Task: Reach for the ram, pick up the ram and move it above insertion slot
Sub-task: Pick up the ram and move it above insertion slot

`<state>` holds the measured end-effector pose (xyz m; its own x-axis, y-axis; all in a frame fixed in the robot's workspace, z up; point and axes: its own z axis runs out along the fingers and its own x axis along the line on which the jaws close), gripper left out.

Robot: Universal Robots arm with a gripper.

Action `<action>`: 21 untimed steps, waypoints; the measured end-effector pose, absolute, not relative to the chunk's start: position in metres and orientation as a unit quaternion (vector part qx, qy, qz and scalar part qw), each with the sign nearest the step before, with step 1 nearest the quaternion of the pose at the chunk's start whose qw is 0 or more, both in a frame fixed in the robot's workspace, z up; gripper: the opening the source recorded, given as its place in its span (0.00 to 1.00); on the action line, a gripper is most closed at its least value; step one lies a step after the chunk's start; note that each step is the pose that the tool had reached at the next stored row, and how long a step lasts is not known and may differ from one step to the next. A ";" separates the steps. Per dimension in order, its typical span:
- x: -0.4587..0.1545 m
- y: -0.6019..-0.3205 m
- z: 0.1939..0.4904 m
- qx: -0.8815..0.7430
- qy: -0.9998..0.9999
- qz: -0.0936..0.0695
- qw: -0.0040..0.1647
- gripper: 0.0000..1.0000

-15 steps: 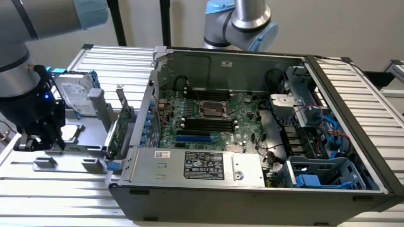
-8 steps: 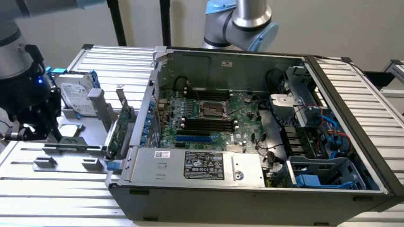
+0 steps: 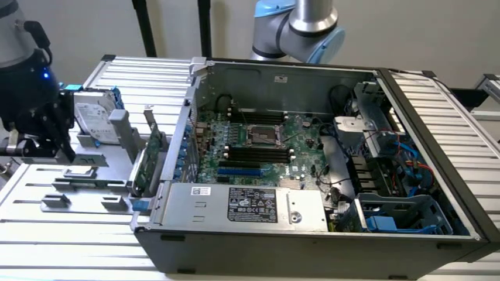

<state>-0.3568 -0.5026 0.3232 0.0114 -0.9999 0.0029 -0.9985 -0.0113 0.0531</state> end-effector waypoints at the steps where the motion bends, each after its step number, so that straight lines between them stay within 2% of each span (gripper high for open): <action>1: -0.355 -0.503 0.328 0.711 -0.702 -0.018 0.020 0.13; 21: -0.301 -0.503 0.402 0.719 -0.694 -0.027 0.010 0.13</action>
<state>-0.3006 -0.5025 0.4025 0.0339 -0.9991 -0.0256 -0.9980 -0.0352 0.0523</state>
